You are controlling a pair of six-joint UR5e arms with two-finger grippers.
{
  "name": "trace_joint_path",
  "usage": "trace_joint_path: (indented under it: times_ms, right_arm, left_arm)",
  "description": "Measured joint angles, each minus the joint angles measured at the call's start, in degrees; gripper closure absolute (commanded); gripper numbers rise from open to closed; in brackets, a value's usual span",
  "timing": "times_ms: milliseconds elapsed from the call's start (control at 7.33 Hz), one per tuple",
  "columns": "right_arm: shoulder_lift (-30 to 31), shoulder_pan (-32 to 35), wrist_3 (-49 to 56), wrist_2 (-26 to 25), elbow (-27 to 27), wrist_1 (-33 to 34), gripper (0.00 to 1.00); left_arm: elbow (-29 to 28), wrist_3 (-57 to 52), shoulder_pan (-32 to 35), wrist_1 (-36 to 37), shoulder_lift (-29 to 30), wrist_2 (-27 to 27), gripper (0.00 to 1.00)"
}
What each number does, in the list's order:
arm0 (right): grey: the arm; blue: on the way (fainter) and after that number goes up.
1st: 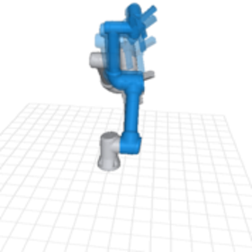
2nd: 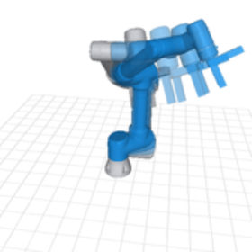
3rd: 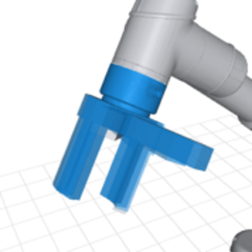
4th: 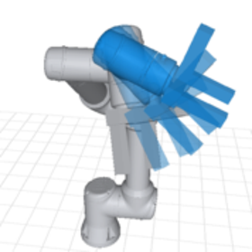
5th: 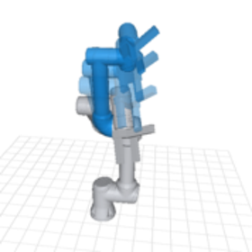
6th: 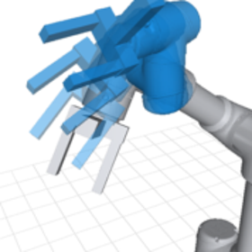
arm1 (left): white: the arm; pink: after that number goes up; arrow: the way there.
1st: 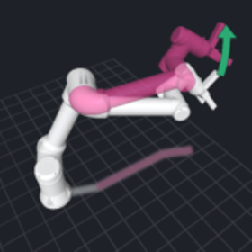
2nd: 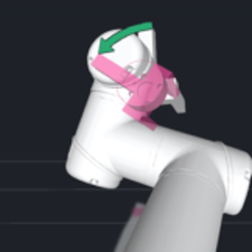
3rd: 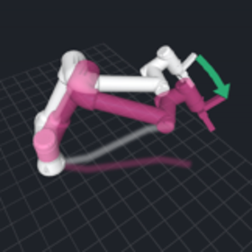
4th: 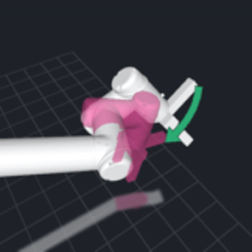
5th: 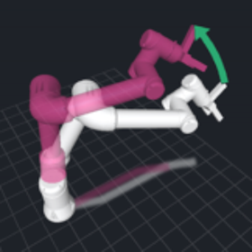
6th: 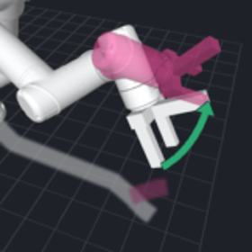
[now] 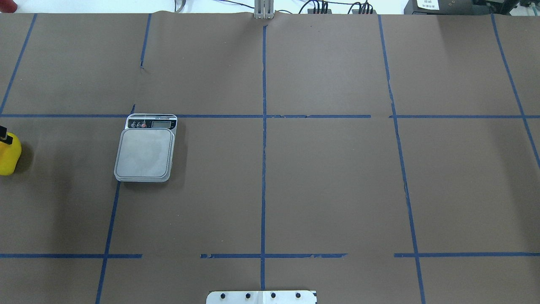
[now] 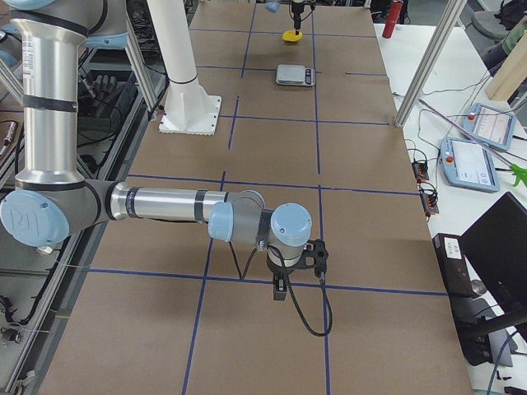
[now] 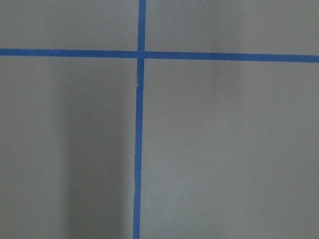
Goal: Weigh mango
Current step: 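Close the left gripper on the yellow mango and lift it, then carry the mango with the left gripper over the scale tray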
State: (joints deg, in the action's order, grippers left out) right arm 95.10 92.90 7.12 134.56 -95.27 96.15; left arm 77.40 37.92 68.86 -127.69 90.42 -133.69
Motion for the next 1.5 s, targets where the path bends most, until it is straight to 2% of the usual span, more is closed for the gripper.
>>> trace_joint_path:
  times_ms: [273,409,545,682,818,1091,1227,1500]
  right_arm:
    - [0.0,0.0,0.0,0.0,0.0,0.0,0.0]
    - [0.0,0.0,0.0,0.0,0.0,0.0,0.0]
    - [0.0,0.0,0.0,0.0,0.0,0.0,0.0]
    - [0.0,0.0,0.0,0.0,0.0,0.0,0.0]
    - [0.0,0.0,0.0,0.0,0.0,0.0,0.0]
    - [0.0,0.0,0.0,0.0,0.0,0.0,0.0]
    - [0.0,0.0,0.0,0.0,0.0,0.0,0.0]
    - [0.0,0.0,0.0,0.0,0.0,0.0,0.0]
  left_arm:
    - [-0.13,0.33,-1.15,-0.14,0.01,-0.25,0.04]
    - [-0.32,0.43,-2.11,-0.11,0.02,-0.26,0.08]
    - [-0.53,0.47,-3.0,-0.05,0.02,-0.26,0.35]
    - [-0.69,0.46,-3.68,-0.03,0.02,-0.31,0.94]
    - [-0.72,0.46,-4.09,0.04,0.11,-0.39,1.0]
    - [0.53,0.58,-4.3,0.72,0.14,-2.13,1.0]
    - [3.9,0.62,-4.29,3.48,0.13,-4.91,1.0]
    - [14.07,1.52,-4.43,15.59,3.64,-7.86,1.0]
